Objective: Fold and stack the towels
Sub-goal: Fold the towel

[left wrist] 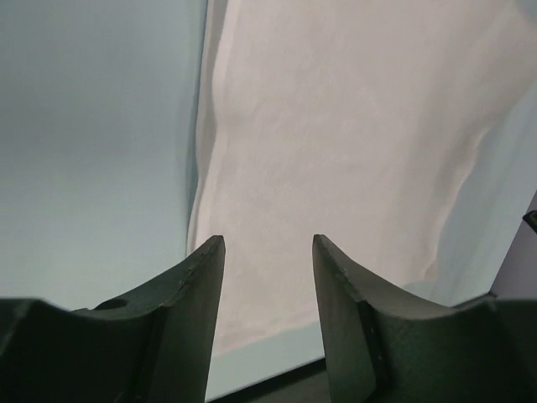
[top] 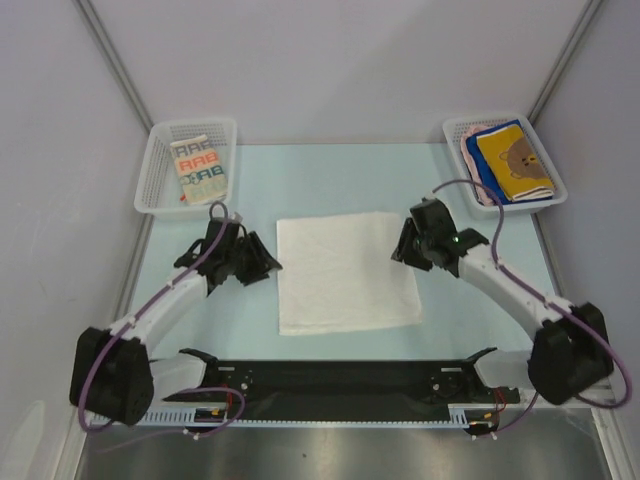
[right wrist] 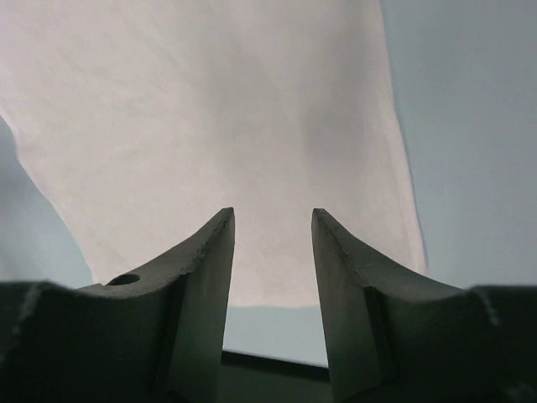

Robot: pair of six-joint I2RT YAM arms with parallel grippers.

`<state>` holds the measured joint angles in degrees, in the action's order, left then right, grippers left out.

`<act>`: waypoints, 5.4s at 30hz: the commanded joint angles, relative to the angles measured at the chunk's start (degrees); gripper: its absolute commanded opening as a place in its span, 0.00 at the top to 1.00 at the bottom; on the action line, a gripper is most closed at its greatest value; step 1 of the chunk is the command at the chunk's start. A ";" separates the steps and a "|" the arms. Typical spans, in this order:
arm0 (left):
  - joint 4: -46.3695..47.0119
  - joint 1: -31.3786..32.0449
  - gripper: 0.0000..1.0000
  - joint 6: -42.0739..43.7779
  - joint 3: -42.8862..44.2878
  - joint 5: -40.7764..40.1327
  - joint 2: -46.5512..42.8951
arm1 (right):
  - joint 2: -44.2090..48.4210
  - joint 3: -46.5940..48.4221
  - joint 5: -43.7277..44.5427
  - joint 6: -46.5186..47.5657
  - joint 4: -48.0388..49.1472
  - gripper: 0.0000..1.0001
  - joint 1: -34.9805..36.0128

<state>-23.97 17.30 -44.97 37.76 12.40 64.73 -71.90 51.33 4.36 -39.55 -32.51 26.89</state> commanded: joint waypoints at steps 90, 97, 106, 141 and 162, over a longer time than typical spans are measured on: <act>9.03 -6.75 0.52 8.59 38.71 -9.40 43.56 | -40.43 25.74 -28.01 0.34 24.96 0.81 -27.60; 7.01 -5.35 0.48 9.55 37.48 -11.52 41.45 | -37.53 26.63 -17.12 7.46 20.04 0.68 -23.56; 5.43 -4.47 0.50 12.80 38.26 -9.95 40.91 | -35.41 30.30 -12.72 12.12 16.63 0.64 -19.17; 0.59 0.28 0.66 16.32 46.44 -15.38 51.98 | -50.18 37.44 -15.61 17.05 12.39 0.88 -13.71; -3.63 0.10 0.66 16.14 51.19 -19.35 56.38 | -49.74 35.86 -10.34 17.14 10.98 0.88 -17.58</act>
<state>-26.41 17.39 -28.47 86.80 -5.17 120.14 -121.67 86.80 -9.02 -22.68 -20.27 9.89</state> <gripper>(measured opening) 0.339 0.121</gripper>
